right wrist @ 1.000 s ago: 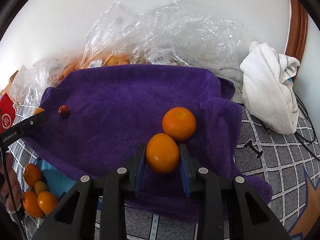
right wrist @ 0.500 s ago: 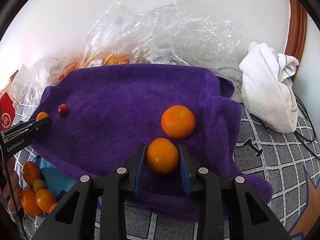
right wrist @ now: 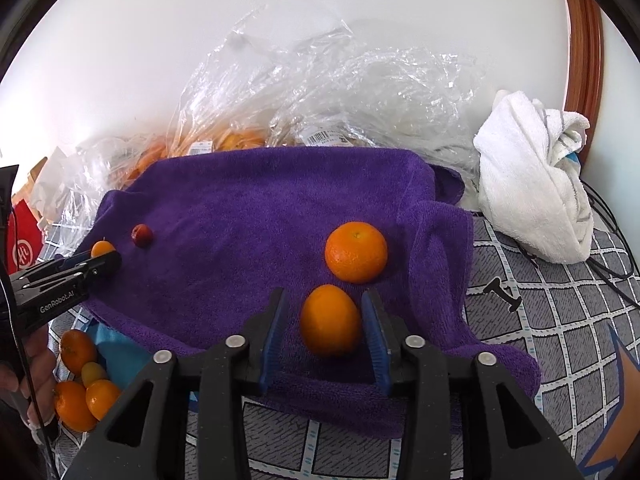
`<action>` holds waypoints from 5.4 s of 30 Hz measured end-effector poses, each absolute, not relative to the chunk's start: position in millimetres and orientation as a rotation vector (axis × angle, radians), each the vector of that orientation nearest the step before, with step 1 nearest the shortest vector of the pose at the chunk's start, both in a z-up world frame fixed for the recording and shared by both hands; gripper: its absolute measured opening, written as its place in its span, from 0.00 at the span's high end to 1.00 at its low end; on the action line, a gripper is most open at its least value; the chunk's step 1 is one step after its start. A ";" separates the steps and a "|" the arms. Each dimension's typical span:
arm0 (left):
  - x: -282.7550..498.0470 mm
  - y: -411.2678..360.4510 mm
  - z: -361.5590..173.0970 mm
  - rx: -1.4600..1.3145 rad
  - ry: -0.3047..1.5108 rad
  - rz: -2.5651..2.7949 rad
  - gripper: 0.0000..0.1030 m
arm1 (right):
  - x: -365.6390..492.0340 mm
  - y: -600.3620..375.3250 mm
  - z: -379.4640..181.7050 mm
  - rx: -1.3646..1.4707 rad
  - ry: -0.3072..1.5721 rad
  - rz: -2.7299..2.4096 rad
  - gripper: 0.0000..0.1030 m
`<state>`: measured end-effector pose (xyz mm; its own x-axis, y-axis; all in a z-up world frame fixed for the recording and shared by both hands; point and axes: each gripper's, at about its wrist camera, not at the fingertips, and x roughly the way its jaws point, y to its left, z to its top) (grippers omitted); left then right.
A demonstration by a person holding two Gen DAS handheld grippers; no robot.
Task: Organize fruits
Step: 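Open the right tool then the left tool, releasing both oranges onto the towel, then grasp the yellow-green fruit with the right tool, then grasp a large stemmed tangerine with the left tool while the right tool holds the yellow-green fruit, then carry the tangerine and yellow-green fruit over the purple towel with both tools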
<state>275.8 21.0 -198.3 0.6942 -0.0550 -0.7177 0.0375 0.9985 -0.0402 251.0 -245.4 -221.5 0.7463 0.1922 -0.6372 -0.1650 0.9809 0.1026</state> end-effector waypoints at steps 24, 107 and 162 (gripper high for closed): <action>235.7 38.7 -167.6 -0.127 0.630 -0.075 0.58 | 203.3 -248.1 -196.7 0.082 0.696 0.146 0.55; 174.0 62.6 -189.9 -0.325 0.896 -0.173 0.62 | 140.1 -251.2 -246.1 0.058 0.808 0.193 0.73; 106.9 104.3 -185.9 -0.296 0.674 -0.096 0.62 | 128.6 -262.2 -229.7 0.098 0.777 0.206 0.73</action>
